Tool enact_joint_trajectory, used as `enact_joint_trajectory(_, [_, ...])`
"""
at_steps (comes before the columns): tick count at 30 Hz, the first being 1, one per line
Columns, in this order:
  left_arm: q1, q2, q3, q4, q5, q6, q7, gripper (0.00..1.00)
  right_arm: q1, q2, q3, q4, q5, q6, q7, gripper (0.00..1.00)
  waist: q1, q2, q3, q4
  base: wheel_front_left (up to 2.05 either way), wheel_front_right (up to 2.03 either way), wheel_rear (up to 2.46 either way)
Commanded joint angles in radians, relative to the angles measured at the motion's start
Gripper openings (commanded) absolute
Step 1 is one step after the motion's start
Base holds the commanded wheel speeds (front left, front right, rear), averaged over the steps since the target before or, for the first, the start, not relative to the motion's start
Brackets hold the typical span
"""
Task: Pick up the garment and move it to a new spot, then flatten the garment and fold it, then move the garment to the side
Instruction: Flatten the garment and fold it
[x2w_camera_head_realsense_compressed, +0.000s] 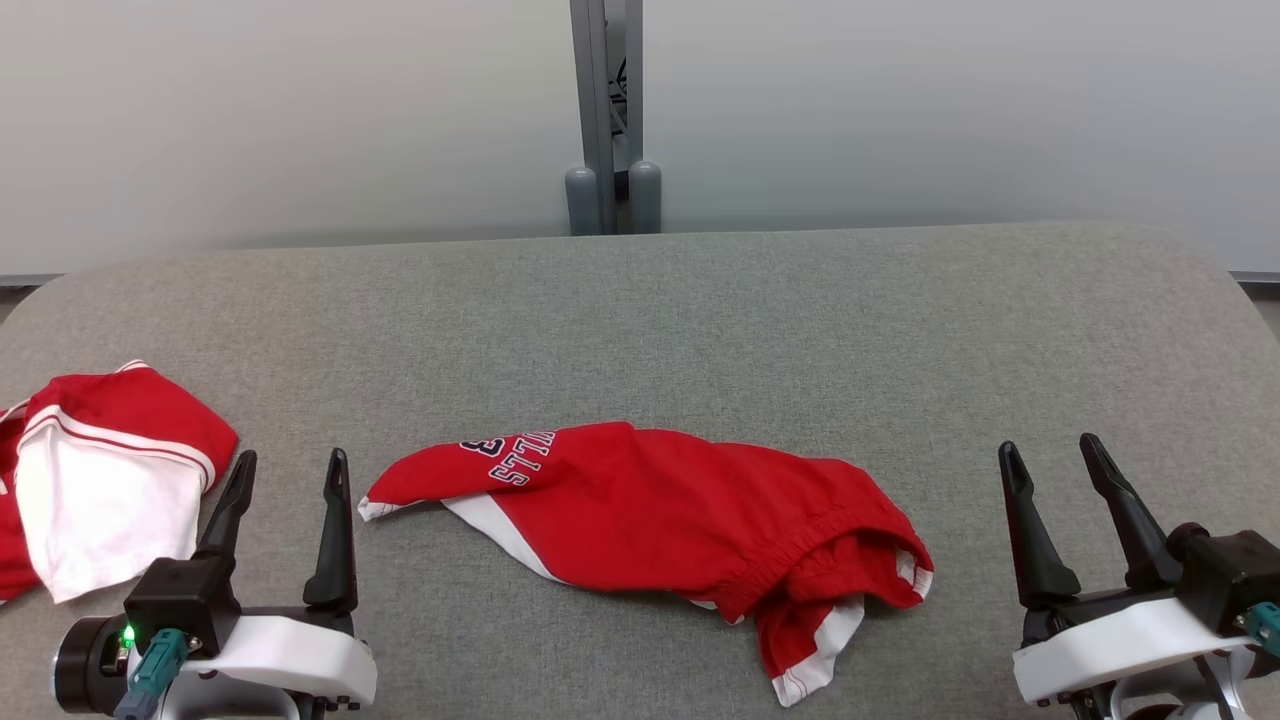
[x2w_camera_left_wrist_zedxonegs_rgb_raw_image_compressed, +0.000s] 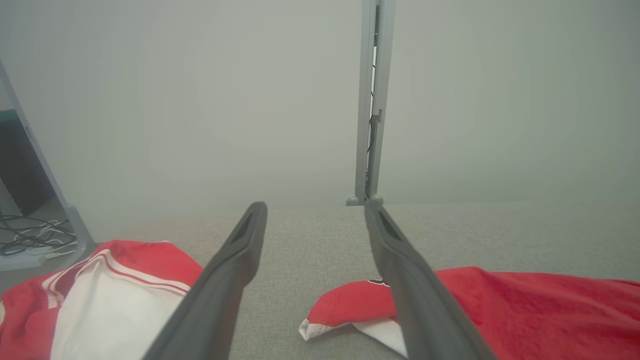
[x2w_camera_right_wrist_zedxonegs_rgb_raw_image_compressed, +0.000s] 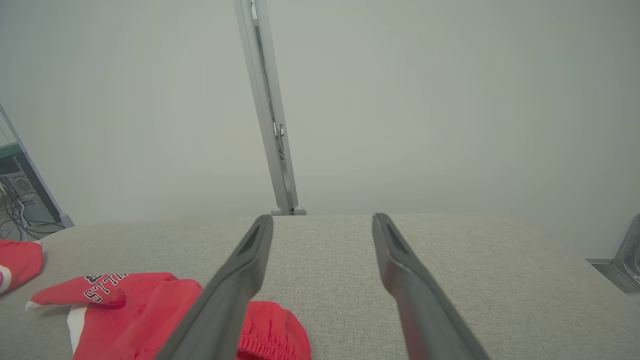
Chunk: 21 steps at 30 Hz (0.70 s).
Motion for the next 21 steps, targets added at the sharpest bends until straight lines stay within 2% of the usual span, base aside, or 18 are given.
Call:
enact_joint_trajectory(1, [-0.011,0.007,0.005,0.005,0.002,0.002,-0.001,1.0,0.012,-0.005,0.0,-0.008,0.007,0.002,0.005,1.0,0.0,0.0,-0.002,-0.001,0.0,0.0,0.0])
enact_joint_trajectory(10, [-0.026,0.011,0.008,0.016,-0.006,0.003,-0.004,1.0,-0.004,-0.005,0.026,-0.014,0.016,0.002,0.005,1.0,0.0,0.0,0.0,-0.001,0.0,0.0,0.0])
enact_joint_trajectory(15, [-0.032,0.017,0.006,0.017,-0.011,-0.002,0.005,1.0,-0.005,-0.005,0.156,0.005,0.022,0.002,0.065,1.0,0.0,0.0,0.009,0.016,0.0,0.0,0.0])
enact_joint_trajectory(21, [-0.051,0.013,0.007,0.022,-0.016,0.0,0.004,1.0,0.0,-0.011,0.371,0.032,0.013,0.002,0.158,1.0,0.0,0.0,0.029,0.049,0.0,0.0,0.0])
